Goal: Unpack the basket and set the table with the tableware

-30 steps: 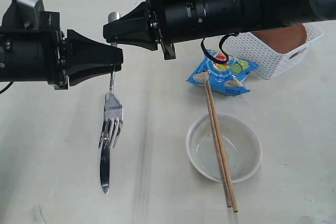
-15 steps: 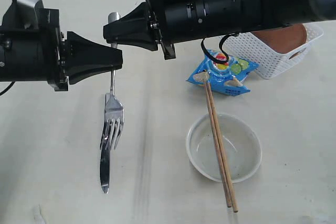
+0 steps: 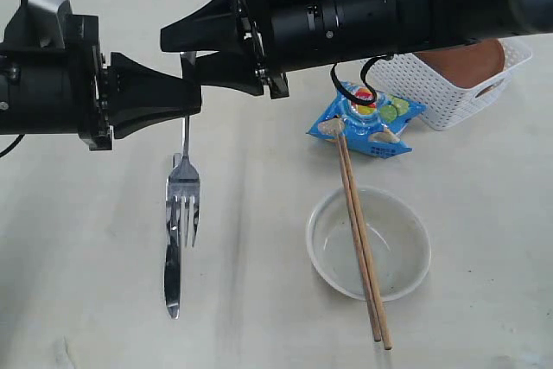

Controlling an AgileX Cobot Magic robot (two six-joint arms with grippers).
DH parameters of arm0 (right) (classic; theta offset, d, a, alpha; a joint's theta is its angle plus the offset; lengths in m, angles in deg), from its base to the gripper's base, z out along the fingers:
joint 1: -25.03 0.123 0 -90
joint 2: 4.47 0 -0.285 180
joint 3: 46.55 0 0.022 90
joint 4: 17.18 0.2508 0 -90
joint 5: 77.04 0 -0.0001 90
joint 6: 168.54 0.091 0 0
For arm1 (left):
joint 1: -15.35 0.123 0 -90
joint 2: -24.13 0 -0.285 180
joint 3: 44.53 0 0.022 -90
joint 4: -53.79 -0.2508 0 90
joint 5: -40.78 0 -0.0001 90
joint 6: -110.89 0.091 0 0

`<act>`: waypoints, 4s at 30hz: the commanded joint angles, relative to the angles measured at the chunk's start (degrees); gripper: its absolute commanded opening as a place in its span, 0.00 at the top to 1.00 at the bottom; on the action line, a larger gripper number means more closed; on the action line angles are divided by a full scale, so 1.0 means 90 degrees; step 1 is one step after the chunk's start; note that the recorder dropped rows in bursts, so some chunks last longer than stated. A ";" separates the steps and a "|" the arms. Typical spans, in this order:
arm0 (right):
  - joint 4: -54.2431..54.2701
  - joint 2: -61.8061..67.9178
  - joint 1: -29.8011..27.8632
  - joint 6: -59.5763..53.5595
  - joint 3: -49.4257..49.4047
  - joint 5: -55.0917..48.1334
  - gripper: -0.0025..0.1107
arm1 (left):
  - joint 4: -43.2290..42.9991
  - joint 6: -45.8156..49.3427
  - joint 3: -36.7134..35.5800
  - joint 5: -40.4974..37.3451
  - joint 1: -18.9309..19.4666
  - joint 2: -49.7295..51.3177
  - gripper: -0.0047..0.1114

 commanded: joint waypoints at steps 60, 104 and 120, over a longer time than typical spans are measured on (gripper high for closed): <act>-0.1062 -0.3032 -0.3152 0.0438 -0.0021 -0.0332 0.98 | 0.0051 0.2081 -0.0641 0.0096 -0.0014 0.1863 0.96; -0.1449 -0.3032 -0.3152 0.0540 -0.0021 -0.0332 0.98 | 0.0051 0.0730 0.0357 0.1425 -0.0729 0.2709 0.96; -0.1481 -0.3032 -0.3152 0.0541 -0.0021 -0.0332 0.98 | 0.0051 0.0062 0.0573 0.2492 -0.1344 0.2709 0.96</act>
